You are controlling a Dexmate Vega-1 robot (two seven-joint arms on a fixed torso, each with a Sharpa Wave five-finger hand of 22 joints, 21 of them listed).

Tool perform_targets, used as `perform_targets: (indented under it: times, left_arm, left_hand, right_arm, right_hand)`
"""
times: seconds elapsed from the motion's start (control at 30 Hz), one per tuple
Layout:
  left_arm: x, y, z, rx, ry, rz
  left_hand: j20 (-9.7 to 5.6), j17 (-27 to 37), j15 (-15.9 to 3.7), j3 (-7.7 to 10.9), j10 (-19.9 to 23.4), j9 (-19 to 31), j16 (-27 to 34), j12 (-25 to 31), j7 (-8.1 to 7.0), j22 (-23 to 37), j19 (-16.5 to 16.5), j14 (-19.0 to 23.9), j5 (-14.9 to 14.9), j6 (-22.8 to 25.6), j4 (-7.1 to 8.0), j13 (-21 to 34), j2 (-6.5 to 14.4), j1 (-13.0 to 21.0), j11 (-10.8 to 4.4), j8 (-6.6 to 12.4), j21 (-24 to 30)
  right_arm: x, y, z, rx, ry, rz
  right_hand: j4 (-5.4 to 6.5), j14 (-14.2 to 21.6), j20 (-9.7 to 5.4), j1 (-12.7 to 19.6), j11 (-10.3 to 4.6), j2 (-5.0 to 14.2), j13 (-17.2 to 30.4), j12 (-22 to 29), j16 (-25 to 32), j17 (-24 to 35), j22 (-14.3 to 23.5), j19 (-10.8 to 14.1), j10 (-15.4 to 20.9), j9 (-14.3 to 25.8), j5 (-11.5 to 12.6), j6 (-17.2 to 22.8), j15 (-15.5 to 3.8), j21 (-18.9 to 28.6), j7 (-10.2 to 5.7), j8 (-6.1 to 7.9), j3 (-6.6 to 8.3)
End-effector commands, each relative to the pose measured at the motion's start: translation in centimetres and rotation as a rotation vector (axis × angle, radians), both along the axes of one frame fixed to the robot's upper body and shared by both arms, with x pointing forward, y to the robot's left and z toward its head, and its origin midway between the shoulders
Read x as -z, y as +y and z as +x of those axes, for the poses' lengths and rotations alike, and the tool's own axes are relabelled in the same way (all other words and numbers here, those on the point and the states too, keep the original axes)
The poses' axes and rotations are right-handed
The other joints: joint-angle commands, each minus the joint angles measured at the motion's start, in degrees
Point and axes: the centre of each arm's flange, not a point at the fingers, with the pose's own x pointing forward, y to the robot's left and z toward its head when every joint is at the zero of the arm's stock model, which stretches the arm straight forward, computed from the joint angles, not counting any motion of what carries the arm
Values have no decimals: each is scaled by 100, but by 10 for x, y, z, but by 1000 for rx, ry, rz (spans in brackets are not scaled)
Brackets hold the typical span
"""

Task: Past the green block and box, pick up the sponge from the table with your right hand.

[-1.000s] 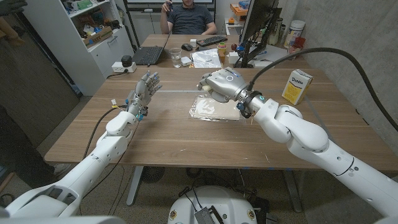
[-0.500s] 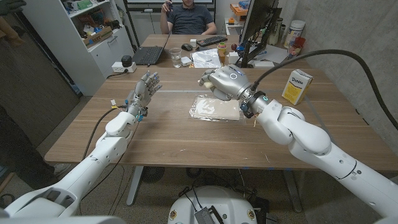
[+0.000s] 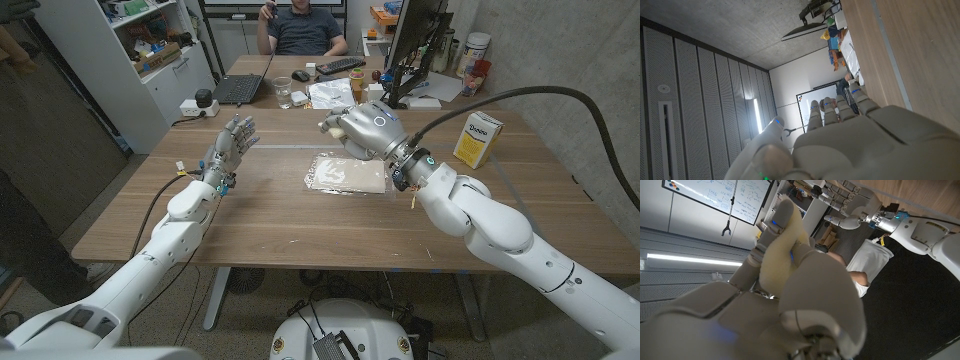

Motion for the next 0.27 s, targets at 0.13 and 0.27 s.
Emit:
perform_targets:
  times: [0.13,0.27]
  left_arm:
    - [1,5,-3,0,-2,0]
    - [3,5,-3,0,1,1]
  left_hand:
    - [-25,15,11,-15,24,18,37,43,-6,25,-1,-17,44,-8,-1,16,71,0,-2,39,-6]
    - [-23,15,13,-18,19,18,38,41,-8,25,-2,-15,44,-5,0,17,72,0,8,40,-7]
  right_arm:
    - [2,1,-2,-18,-3,11]
    - [4,2,-2,-17,-9,17]
  right_hand:
    - [46,467,-139,105,-23,134,31,33,-19,30,19,-59,43,15,34,12,-990,66,-29,-1,16]
    - [50,478,-139,110,-13,131,42,31,-36,39,17,-67,44,20,35,17,-993,88,-37,-3,13]
